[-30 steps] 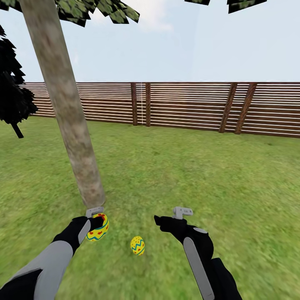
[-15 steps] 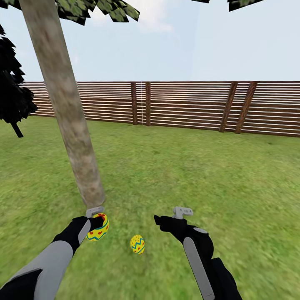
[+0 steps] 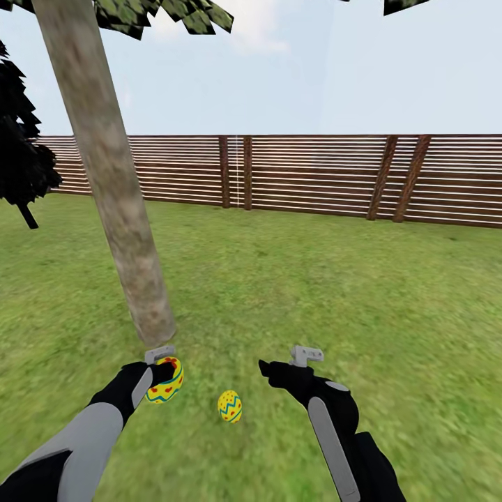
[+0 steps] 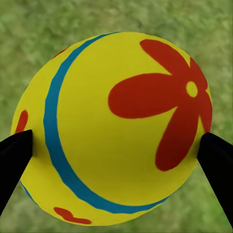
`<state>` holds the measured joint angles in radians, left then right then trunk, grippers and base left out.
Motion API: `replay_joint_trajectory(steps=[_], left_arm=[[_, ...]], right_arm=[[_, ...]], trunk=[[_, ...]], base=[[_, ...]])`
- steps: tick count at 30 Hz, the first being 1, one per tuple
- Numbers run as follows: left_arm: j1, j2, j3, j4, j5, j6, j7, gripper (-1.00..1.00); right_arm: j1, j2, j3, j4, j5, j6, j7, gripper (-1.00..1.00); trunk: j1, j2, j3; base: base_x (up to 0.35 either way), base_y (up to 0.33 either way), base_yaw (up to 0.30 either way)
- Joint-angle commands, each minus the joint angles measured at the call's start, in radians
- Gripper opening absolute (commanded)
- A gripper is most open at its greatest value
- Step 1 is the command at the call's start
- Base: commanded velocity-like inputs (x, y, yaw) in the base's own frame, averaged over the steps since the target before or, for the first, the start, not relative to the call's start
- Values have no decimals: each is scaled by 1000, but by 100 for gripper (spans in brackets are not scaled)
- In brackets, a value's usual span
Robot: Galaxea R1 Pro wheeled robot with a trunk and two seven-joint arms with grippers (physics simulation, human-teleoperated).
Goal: Take the three Easter eggs out of the wicker basket on the lawn in the garden, then place them on the lawn next to a single tree (choose any tree) so that all three eggs are next to the same tree and none are left in the basket.
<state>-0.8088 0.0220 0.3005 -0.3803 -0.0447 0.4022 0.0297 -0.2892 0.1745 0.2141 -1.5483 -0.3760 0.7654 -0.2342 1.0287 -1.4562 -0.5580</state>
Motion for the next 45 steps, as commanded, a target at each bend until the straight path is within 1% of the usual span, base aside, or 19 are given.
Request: replay_joint_trajectory(steps=[1,13,17,20,26,32,45], left_arm=[[0,-1,5,-2,-5,5,-1,-100],[-1,-1,5,-2,-4,6,-1,-100],[-1,-13,5,-2,-7,5,0,-100],[-1,-15,5,-2,-7,4,-1,-100],[-1,-16,5,-2,-7,4,-1,-100],[-1,-27,5,-2,-11,4,-1,-100],[-1,-27,5,-2,-12,4,-1,-100]], right_arm=[[-1,0,0,-1,-11,3,-10,100],[-1,0,2,-1,-11,-7,-10,100],[-1,0,5,0,-11,-22,-10,100],[-1,0,9,0,-11,-35,-11,100],[-1,0,10,0,-11,-38,-11,100],[-1,0,11,0,-11,-38,-11,100],[-1,0,11,0,-11,-38,-13,100]], trunk=[[4,-8,-4],[50,-92,-42],[65,-120,-54],[77,-141,-64],[100,-183,-83],[123,-225,-101],[173,-316,-142]], base=[[0,0,0],[0,0,0],[0,0,0],[0,0,0],[0,0,0],[0,0,0],[0,0,0]])
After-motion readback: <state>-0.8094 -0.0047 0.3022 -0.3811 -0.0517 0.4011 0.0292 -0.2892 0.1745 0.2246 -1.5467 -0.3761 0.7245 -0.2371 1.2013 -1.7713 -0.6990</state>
